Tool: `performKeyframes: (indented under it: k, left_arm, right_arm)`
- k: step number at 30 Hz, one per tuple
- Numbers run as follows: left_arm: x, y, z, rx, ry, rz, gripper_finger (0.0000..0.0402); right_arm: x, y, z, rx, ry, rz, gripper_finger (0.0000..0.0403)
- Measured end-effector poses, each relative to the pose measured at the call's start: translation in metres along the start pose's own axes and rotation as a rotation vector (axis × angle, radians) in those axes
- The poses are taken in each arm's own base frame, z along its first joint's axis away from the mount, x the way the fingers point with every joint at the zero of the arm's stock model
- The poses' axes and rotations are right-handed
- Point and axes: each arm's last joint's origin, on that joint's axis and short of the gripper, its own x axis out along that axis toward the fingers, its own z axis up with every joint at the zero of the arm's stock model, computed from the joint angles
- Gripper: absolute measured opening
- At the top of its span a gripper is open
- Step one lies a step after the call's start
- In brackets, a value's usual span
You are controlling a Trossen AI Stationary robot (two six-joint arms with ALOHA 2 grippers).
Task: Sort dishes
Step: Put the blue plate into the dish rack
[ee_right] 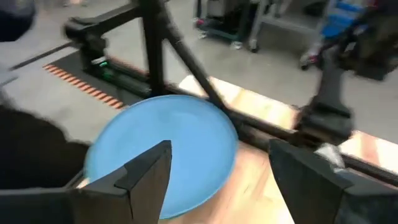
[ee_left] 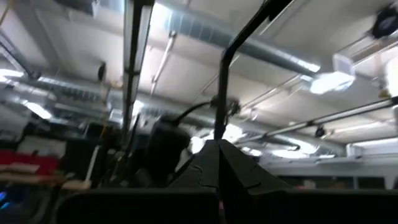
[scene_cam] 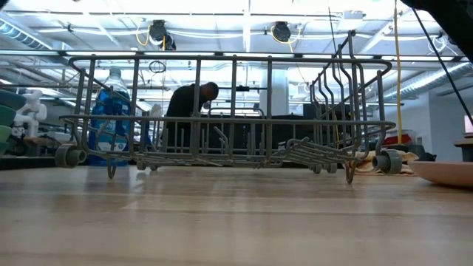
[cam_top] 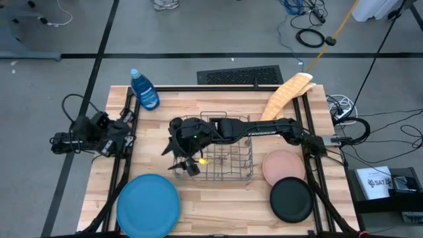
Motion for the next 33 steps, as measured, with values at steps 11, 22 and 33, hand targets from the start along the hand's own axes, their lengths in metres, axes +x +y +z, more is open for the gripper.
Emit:
performKeyframes:
  k: [11, 22, 33]
  left_arm:
    - [0.005, 0.015, -0.04, -0.036, 0.357, 0.153, 0.0066]
    - [0.013, 0.01, -0.019, 0.092, 0.132, 0.086, 0.0188]
    - [0.013, 0.01, -0.017, 0.089, 0.117, 0.088, 0.0192]
  right_arm:
    - [0.024, 0.007, -0.019, 0.003, 0.067, -0.044, 0.0252]
    - [0.076, 0.024, -0.057, 0.094, 0.085, -0.034, 0.0251]
    - [0.083, 0.049, -0.045, 0.11, 0.002, -0.006, 0.0251]
